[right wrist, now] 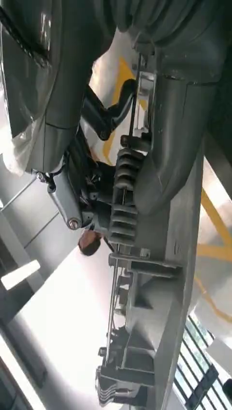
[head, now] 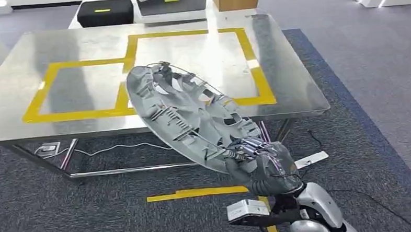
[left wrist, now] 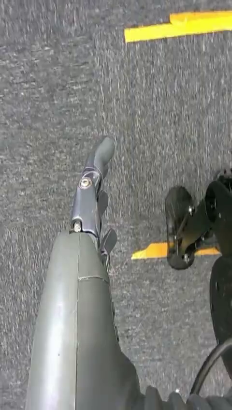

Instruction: Take the parts from the cabinet and place them on the table.

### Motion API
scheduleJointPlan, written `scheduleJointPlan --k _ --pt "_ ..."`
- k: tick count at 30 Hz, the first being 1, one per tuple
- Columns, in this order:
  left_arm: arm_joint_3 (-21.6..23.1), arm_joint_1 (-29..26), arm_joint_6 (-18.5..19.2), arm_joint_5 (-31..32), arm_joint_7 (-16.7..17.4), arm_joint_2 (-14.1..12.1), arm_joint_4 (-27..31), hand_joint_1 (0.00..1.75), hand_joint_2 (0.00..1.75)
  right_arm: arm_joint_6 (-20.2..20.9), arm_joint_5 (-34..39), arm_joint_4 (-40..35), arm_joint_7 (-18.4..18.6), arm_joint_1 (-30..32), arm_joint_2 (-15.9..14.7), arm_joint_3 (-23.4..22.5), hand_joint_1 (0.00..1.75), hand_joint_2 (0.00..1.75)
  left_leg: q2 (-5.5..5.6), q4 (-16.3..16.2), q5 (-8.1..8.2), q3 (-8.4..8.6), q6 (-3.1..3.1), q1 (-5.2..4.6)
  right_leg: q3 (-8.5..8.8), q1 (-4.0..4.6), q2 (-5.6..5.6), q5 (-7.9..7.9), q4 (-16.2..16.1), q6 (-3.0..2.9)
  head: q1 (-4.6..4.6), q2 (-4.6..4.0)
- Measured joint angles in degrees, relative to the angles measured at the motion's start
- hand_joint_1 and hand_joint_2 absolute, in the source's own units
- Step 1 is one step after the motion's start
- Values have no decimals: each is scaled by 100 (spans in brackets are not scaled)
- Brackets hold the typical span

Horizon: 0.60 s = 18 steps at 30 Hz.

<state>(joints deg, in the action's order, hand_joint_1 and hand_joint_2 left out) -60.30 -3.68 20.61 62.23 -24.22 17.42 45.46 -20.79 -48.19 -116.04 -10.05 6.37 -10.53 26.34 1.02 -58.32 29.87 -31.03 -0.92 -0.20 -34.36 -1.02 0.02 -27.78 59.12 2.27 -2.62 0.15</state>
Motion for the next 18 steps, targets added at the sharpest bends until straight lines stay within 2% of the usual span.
scheduleJointPlan --k 2,3,4,5,7,8,9,10,12,13,14,15,17,18 --pt "-54 -8 102 2 -17 -6 2 0 175 17 24 -2 9 -23 2 7 175 175 -7 22 26 32 45 9 -1 21 12 -39 -5 -61 -2 0" --pt "-85 -9 138 0 -28 -35 15 0 175 26 31 -2 20 -39 20 26 175 175 -10 -2 89 46 82 16 54 -26 8 -45 -46 -98 -4 0" --pt "-109 -15 185 -2 -41 -50 22 0 175 33 30 -2 22 -53 35 48 175 175 -30 -134 134 20 113 17 107 -29 -2 -73 -52 -141 14 0" --pt "-116 -16 219 -2 -44 -63 24 0 175 37 31 2 28 -71 57 68 175 175 -36 -486 288 -158 144 25 150 -29 -28 -108 -54 -185 28 0" --pt "-162 -30 267 -2 -44 -92 28 0 175 48 28 22 31 -111 74 98 175 175 -44 -1486 641 -729 182 47 222 -25 -37 -179 -53 -196 20 0" --pt "-190 -47 275 0 -44 -105 28 0 175 52 28 28 33 -120 74 111 175 175 -45 -1838 693 -964 187 47 266 -25 -34 -217 -53 -195 26 0" --pt "-216 -69 275 -2 -44 -114 28 0 175 52 28 33 33 -121 79 118 175 175 -45 -1879 577 -1061 183 47 322 -25 -25 -257 -53 -195 24 0" --pt "-234 -85 273 -2 -44 -122 28 0 175 52 31 37 33 -122 81 124 175 175 -45 -1698 332 -1034 169 47 385 -26 -15 -303 -54 -190 26 0" --pt "-256 -89 284 2 -44 -142 37 0 175 46 35 39 33 -126 81 135 175 175 -46 -755 -361 -729 112 42 543 -28 -11 -416 -55 -149 24 0" --pt "-266 -93 291 9 -44 -146 35 0 175 39 35 42 35 -133 81 151 175 175 -57 -382 -499 -583 78 27 506 -33 -21 -468 -71 -122 20 0" --pt "-282 -87 293 22 -48 -149 37 0 175 33 33 46 39 -144 81 164 175 175 -62 -304 -390 -513 62 -8 543 11 -6 -514 -65 -80 37 0" --pt "-291 -73 293 44 -59 -149 37 0 175 17 30 44 44 -139 83 168 175 175 -74 -196 -300 -466 35 -8 540 5 -13 -519 -77 -63 37 0" --pt "-306 -89 293 109 -81 -149 37 0 175 2 28 42 77 -134 96 175 175 175 -67 -134 -285 -457 -9 -8 667 4 -15 -458 -126 13 35 0" --pt "-332 -94 293 142 -92 -149 37 0 175 -9 44 42 98 -138 96 179 175 175 -50 -95 -287 -399 -38 13 686 0 -18 -485 -148 27 26 0"
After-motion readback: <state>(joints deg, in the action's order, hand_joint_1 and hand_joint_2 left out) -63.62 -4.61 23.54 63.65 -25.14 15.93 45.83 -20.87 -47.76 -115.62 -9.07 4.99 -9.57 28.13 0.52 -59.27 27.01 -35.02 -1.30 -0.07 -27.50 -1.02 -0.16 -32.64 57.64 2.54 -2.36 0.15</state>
